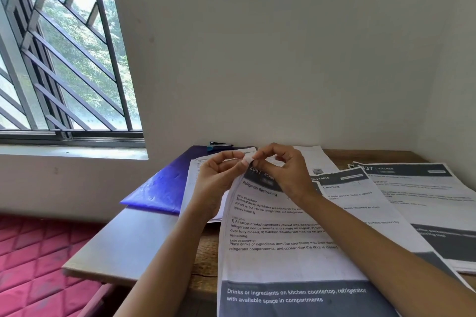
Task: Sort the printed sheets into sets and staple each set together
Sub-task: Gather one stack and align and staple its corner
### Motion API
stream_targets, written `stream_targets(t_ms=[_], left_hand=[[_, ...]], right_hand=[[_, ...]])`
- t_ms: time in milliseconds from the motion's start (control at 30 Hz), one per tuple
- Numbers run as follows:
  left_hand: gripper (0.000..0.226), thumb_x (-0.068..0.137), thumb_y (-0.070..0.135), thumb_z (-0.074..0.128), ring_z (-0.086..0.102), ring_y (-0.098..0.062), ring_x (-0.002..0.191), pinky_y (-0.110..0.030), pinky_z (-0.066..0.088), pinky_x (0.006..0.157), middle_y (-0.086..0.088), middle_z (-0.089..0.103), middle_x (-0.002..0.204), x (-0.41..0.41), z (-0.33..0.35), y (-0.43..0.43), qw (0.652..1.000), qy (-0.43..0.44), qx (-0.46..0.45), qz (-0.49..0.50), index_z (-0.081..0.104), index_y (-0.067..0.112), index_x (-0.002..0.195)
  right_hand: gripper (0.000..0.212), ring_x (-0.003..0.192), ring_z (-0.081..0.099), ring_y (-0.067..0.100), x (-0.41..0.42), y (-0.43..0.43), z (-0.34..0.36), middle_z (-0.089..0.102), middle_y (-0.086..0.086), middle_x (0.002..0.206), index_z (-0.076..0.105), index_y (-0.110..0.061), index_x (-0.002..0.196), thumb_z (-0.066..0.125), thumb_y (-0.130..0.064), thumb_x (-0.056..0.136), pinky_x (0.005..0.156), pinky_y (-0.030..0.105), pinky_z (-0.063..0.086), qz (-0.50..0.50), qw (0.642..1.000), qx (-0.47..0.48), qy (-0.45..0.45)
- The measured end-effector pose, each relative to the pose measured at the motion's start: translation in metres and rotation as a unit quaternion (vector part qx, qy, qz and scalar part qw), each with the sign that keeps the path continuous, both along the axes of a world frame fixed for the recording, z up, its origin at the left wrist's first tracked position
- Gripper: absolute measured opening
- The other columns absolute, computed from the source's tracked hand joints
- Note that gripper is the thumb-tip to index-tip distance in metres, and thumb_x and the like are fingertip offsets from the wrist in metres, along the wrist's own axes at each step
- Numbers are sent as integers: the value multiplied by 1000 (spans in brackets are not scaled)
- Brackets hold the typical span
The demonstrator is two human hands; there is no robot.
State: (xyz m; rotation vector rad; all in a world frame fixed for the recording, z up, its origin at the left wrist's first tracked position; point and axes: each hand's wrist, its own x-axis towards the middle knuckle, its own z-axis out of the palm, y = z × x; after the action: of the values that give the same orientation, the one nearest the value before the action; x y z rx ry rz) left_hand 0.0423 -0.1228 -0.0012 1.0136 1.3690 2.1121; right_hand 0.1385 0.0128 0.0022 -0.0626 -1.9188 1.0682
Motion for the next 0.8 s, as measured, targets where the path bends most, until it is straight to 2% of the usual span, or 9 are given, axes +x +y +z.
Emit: stream_targets(t_ms=[100,233,333,533,700,800], left_hand=[[20,89,3,63,67,-10,63,-19,51,57,-7,74,79,4,0,0,1000,22,9,2,64,-4,107],[24,90,1,61,69,-10,68,-18,51,57,-10,75,84,5,2,0,1000,24,17,-2,63,-6,112],[22,87,-3,63,68,-7,69,-14,49,57,-7,75,81,7,2,0,1000,27,13,1,63,-5,109],[21,83,-2,67,70,-13,81,-21,53,72,-9,75,86,4,1,-1,998,56,12,16,64,0,104],[18,83,-4,67,71,-14,79,-22,53,76,-11,75,83,7,0,1,997,63,26,24,63,-1,100],[17,82,-5,67,71,-15,79,-23,54,76,-13,74,83,7,-1,1,997,66,27,30,64,-1,98]], right_hand=[[10,101,58,17,-1,1,1,71,-12,85,73,-35,79,78,-27,76,87,30,41,-30,999,24,1],[14,96,60,18,-1,0,2,69,-12,81,69,-36,79,80,-29,74,87,34,46,-49,999,7,4],[22,90,64,17,0,-3,3,70,-11,77,66,-34,84,83,-30,71,83,36,49,-46,999,-7,0],[23,77,66,5,4,-7,6,70,-8,75,66,-28,85,84,-26,70,73,19,47,-47,999,-19,-6],[24,78,66,3,4,-9,5,71,-7,77,67,-26,87,83,-30,70,77,26,51,-50,998,-13,-18],[24,78,66,2,4,-9,5,71,-7,78,66,-26,88,82,-29,70,76,24,52,-50,998,-10,-21]])
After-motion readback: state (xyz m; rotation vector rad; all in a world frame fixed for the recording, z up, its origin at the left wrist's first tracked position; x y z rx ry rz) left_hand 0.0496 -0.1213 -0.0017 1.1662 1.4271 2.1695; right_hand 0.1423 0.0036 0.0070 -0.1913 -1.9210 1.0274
